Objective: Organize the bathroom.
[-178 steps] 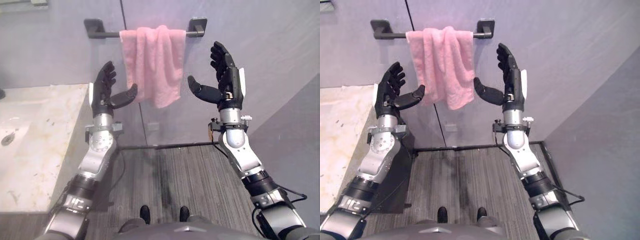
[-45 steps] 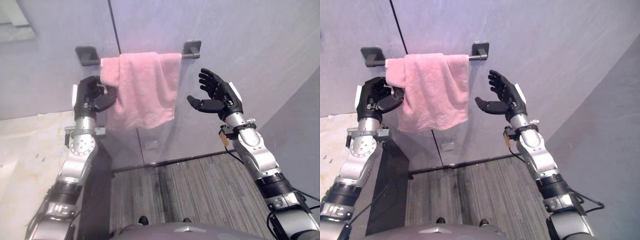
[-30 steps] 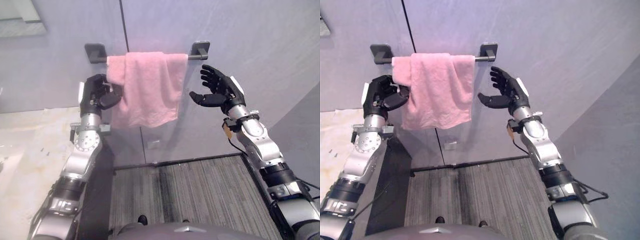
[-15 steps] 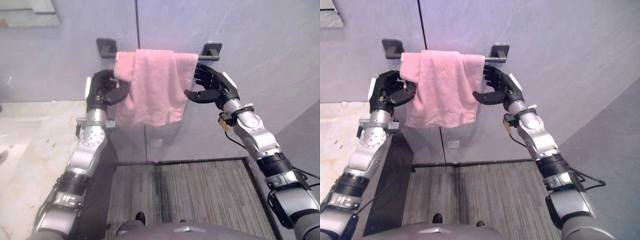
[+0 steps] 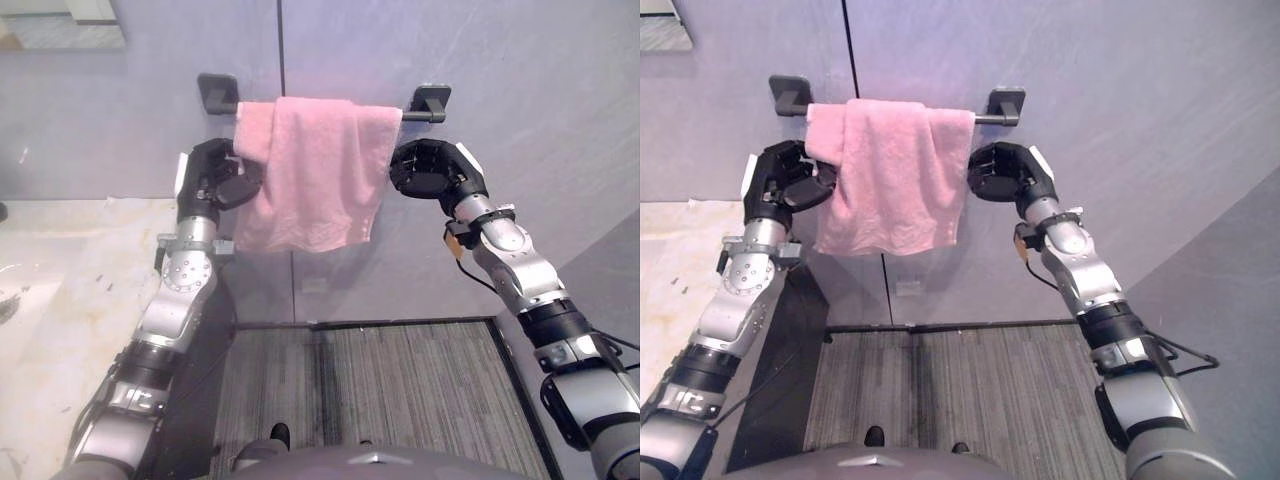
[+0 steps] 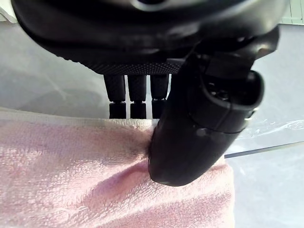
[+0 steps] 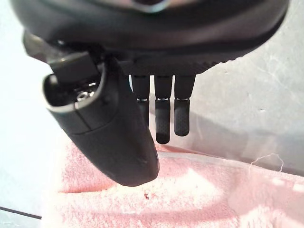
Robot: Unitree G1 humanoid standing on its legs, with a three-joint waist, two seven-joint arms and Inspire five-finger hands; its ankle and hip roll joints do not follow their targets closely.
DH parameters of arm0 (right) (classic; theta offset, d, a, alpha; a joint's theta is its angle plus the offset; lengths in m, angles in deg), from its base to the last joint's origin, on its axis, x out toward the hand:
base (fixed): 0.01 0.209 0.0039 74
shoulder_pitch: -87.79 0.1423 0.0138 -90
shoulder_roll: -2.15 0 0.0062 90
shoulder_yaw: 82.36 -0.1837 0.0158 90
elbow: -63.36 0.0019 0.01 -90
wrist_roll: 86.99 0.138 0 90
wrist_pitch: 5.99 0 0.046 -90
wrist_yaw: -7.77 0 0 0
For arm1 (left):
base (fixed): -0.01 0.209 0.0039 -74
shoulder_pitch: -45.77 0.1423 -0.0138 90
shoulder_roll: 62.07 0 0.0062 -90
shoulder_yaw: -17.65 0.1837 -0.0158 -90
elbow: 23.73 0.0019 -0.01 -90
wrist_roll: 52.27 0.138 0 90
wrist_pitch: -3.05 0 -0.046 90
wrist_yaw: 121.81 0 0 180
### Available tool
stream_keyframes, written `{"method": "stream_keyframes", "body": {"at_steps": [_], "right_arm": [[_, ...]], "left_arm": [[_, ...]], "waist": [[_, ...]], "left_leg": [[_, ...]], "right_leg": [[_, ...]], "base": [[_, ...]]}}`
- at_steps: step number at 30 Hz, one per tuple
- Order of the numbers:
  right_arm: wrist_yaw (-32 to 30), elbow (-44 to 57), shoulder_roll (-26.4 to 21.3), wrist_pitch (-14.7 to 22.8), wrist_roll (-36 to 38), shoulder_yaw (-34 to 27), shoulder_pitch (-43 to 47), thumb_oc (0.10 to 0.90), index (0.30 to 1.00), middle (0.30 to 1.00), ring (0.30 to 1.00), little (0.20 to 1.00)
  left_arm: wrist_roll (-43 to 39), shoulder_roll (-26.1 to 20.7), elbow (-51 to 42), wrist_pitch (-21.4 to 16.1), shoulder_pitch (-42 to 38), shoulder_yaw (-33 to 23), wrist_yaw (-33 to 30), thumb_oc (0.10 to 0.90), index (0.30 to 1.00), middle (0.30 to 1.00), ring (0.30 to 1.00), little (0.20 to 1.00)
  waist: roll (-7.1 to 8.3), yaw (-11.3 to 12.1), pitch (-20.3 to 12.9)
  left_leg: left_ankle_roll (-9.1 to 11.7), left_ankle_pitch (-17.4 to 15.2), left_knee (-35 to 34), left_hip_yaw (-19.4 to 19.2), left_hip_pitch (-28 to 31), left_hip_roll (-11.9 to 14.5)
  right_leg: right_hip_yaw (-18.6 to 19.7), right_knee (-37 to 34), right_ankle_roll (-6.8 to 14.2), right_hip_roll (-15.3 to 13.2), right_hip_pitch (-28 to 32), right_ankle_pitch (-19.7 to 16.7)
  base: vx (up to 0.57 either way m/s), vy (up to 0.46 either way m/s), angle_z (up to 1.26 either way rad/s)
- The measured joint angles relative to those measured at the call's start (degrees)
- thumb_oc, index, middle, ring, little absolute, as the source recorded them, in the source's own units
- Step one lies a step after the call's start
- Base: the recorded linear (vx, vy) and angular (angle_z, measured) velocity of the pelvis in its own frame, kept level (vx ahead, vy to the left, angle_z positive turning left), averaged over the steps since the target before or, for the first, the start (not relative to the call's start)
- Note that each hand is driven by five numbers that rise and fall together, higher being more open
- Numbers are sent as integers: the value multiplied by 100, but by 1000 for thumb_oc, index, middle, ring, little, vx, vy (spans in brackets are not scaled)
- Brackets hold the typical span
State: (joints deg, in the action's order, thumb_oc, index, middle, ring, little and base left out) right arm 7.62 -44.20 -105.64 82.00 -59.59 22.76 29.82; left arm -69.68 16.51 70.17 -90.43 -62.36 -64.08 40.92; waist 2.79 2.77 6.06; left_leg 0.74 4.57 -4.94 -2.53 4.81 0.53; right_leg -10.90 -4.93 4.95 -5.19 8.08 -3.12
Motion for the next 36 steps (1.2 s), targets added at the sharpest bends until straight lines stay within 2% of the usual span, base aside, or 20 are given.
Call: {"method": "stream_keyframes", "body": {"at_steps": [4,5,6,7,14,25,28,30,36], "right_arm": [[-33,2,0,13,2,-14,-13,400,300,300,300,300],[-33,2,0,15,2,-22,-17,478,418,418,418,418],[-23,19,0,18,0,-78,-50,478,418,418,418,418],[-18,44,0,27,0,-142,-125,800,900,900,900,900],[26,60,-1,27,1,-191,-221,800,900,900,900,900],[133,126,-24,26,-1,-179,-217,800,900,900,900,900],[110,125,-47,25,3,-176,-216,800,900,900,900,900],[103,125,-47,25,6,-170,-215,800,900,900,900,900],[72,124,-47,25,14,-130,-211,800,900,900,900,900]], "left_arm": [[-1,-9,-2,-4,0,-21,-11,400,300,300,300,300],[0,-9,-2,-4,0,-30,-11,403,305,305,305,305],[0,-12,-8,-7,0,-45,-10,403,305,305,305,305],[0,-12,-20,-10,1,-66,-11,400,300,300,300,300],[0,-17,-19,-1,24,-130,-121,414,321,321,321,321],[1,-10,-19,9,28,-123,-138,441,361,361,361,361],[1,-11,-19,21,30,-123,-121,433,349,349,349,349],[1,-11,-19,21,30,-123,-112,400,300,300,300,300],[1,-11,-50,31,28,-126,-80,400,300,300,300,300]], "waist": [[-12,-21,42],[-16,-21,50],[-23,-36,80],[-23,-35,99],[-27,-143,140],[-27,-104,140],[-27,-80,141],[-28,-74,141],[-28,-56,141]], "left_leg": [[-1,-1,0,-18,7,0],[-1,-1,0,-21,8,0],[-1,-1,0,-39,15,0],[-1,-1,0,-43,20,1],[-5,-4,-2,-78,28,4],[-5,-4,-3,-59,29,2],[-5,-4,-2,-31,31,1],[-5,-4,-2,-20,31,1],[-3,-2,-2,5,50,4]], "right_leg": [[7,0,0,-1,1,0],[8,0,0,-2,2,0],[10,0,0,-3,7,0],[11,1,0,-3,11,-1],[24,1,0,-4,11,-1],[12,1,0,-4,21,-1],[5,0,0,-3,28,-1],[4,0,0,-2,30,-1],[-15,0,-1,3,55,1]], "base": [[0,0,0],[0,0,0],[0,0,0],[0,0,0],[0,0,0],[0,0,0],[0,0,0],[0,0,0],[0,0,0]]}}
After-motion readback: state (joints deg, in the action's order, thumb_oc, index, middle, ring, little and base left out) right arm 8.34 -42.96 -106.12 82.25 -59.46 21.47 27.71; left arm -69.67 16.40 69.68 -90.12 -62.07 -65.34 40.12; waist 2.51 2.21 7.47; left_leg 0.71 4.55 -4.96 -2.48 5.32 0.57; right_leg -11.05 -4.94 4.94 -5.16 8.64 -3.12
